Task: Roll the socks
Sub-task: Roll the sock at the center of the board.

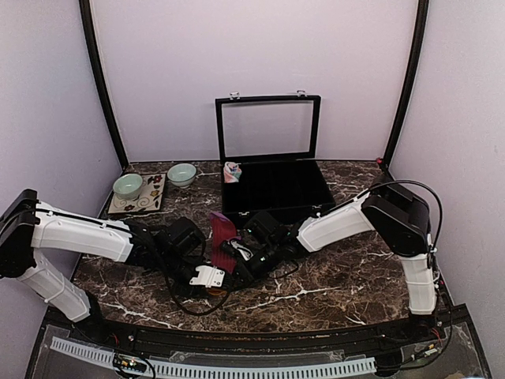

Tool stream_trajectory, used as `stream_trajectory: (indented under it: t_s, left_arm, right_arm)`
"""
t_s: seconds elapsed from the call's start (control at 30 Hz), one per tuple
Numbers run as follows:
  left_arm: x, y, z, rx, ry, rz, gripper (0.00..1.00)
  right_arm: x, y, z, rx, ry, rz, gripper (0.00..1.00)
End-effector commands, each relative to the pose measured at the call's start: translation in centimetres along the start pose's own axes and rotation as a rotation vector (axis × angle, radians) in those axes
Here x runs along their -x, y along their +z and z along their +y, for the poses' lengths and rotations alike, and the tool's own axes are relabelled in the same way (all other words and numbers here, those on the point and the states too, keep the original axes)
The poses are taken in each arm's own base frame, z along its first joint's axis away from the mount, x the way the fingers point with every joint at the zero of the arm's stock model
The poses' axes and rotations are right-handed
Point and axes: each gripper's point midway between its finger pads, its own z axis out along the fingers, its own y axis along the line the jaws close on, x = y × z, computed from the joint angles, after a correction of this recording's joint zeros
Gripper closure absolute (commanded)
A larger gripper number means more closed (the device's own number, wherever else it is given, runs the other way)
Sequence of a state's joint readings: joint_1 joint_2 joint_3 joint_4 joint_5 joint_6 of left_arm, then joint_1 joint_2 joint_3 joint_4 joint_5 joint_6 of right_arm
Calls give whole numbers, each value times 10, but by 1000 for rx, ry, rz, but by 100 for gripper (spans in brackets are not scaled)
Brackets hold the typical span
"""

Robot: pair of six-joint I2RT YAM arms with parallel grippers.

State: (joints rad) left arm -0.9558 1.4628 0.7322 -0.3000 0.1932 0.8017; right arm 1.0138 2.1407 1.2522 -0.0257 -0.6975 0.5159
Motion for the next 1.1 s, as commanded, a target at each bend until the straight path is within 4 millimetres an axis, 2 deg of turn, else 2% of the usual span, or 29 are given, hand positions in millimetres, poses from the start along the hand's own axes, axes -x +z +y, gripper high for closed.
stream_trajectory:
  t_s: [0.0,0.3,0.53,0.8,0.9,1.0,1.07]
  left_arm:
    - [4,2,-4,-1,35,-3,64]
    - [1,7,-4,15,95,12,63]
    - [-6,6,-24,-75,123,22,60]
    - [-16,16,-12,3,137,57,61]
    - [-19,18,-9,31,146,64,65]
    - [-14,17,1,89,131,43,78]
    - [-9,14,5,101,118,27,80]
  right_arm:
    - [-44,11,-56,-153,157,106,100]
    - [-46,13,-58,-132,170,107,100]
    - [-50,13,-62,-132,176,113,100]
    - [-47,13,-59,-122,166,108,100]
    - [-48,13,-59,-120,166,109,100]
    - [-47,12,-59,-119,168,106,100]
    - [-46,13,-58,-117,167,103,100]
